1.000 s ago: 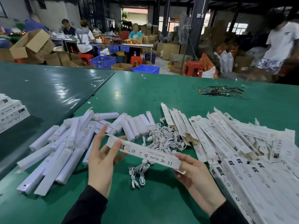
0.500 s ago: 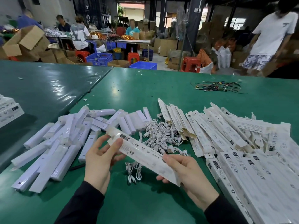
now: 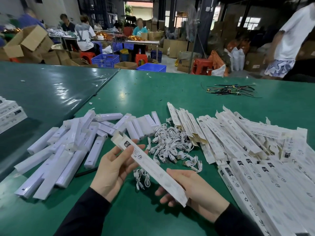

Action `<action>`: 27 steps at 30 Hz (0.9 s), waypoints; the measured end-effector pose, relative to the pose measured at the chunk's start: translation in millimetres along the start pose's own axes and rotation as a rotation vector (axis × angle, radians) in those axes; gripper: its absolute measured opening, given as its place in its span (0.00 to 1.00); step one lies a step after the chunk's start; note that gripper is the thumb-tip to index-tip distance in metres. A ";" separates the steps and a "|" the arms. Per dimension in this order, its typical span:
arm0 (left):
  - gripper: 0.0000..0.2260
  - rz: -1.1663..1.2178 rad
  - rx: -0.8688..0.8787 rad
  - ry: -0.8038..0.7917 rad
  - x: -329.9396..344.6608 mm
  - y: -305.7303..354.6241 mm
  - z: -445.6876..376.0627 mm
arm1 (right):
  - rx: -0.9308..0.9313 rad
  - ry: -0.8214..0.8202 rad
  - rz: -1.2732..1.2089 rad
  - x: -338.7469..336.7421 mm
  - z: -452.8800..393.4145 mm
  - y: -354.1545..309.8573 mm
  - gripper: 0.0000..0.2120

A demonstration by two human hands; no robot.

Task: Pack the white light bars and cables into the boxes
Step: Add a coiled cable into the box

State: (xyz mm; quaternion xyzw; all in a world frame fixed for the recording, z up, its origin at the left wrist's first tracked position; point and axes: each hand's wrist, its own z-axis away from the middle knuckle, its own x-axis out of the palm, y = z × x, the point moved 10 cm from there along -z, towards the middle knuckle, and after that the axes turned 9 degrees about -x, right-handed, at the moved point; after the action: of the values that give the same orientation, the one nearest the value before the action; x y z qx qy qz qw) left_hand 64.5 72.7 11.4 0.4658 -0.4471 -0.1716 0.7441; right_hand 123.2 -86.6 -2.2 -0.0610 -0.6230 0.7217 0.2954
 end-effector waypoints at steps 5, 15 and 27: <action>0.21 -0.085 -0.026 0.035 -1.2 -5.0 -0.6 | -0.020 -0.156 0.103 16.2 3.5 0.0 0.21; 0.35 -0.186 0.129 0.031 16.5 7.3 12.8 | -0.041 -0.152 0.152 16.2 1.1 5.3 0.21; 0.23 -0.310 -0.071 -0.264 58.5 -27.9 25.5 | -0.519 0.182 0.190 -11.6 7.7 -47.1 0.09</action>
State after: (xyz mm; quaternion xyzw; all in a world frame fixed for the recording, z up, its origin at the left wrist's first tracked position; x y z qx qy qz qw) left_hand 79.6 5.5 21.6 0.4759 -0.4572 -0.3595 0.6597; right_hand 145.6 -96.8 40.2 -0.2572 -0.7492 0.5543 0.2557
